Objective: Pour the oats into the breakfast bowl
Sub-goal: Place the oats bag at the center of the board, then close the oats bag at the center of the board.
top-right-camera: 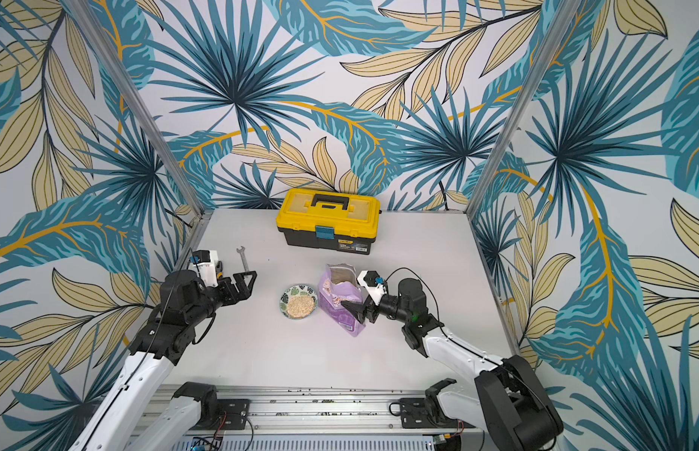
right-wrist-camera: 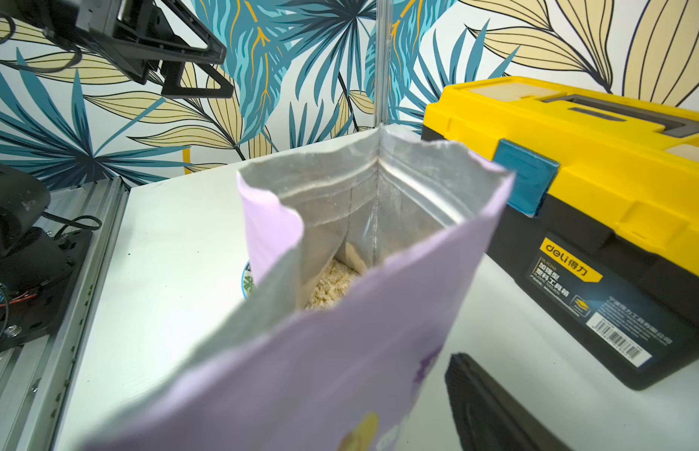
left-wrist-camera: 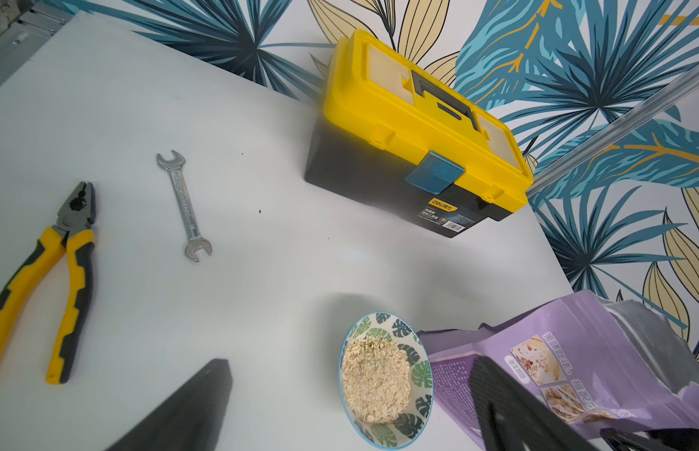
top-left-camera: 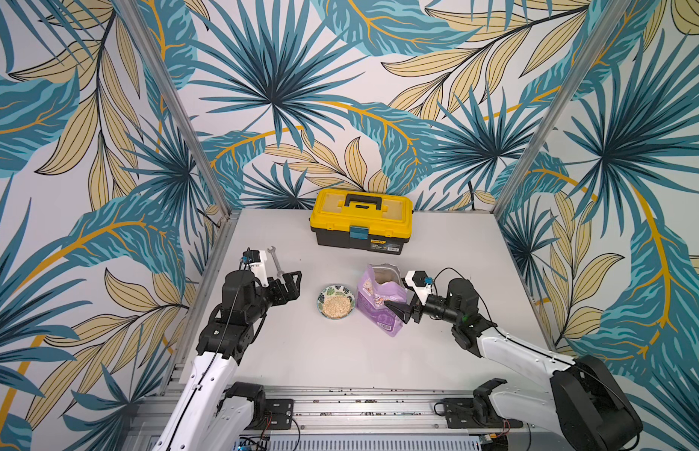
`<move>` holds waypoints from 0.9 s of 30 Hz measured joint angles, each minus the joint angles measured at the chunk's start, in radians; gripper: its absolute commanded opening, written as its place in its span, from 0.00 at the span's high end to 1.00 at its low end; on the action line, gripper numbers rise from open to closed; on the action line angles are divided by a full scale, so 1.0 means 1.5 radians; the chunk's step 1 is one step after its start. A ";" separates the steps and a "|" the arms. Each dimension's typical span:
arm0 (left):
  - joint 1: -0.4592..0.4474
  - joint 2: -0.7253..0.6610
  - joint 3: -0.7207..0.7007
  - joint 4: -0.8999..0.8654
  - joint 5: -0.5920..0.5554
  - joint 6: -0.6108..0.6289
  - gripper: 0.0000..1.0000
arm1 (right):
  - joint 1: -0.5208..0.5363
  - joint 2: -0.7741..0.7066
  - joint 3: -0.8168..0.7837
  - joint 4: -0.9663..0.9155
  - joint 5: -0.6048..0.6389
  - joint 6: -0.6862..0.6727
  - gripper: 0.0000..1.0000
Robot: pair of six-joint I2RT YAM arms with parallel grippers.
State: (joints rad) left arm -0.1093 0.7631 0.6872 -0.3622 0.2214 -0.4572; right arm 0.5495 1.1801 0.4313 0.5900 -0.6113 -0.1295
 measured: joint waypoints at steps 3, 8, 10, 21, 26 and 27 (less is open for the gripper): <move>0.000 0.017 0.000 0.030 0.000 0.005 0.00 | 0.000 -0.015 0.052 -0.078 0.001 -0.014 0.09; 0.000 0.050 0.014 0.066 0.003 0.017 0.00 | 0.000 -0.015 0.109 -0.161 0.001 -0.030 0.11; 0.000 0.061 0.021 0.082 0.012 0.026 0.00 | 0.000 -0.015 0.122 -0.194 0.000 -0.034 0.16; 0.000 0.153 0.048 0.175 0.139 0.100 0.00 | -0.001 -0.014 0.194 -0.359 -0.001 -0.076 0.74; -0.018 0.184 0.048 0.211 0.190 0.152 0.00 | -0.001 -0.013 0.246 -0.462 0.015 -0.124 1.00; -0.030 0.186 0.048 0.216 0.198 0.170 0.00 | -0.001 -0.012 0.255 -0.481 0.019 -0.137 1.00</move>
State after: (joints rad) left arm -0.1539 1.0428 0.7586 -0.0376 0.5179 -0.2016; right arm 0.5484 1.1614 0.8143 -0.1318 -0.5835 -0.3347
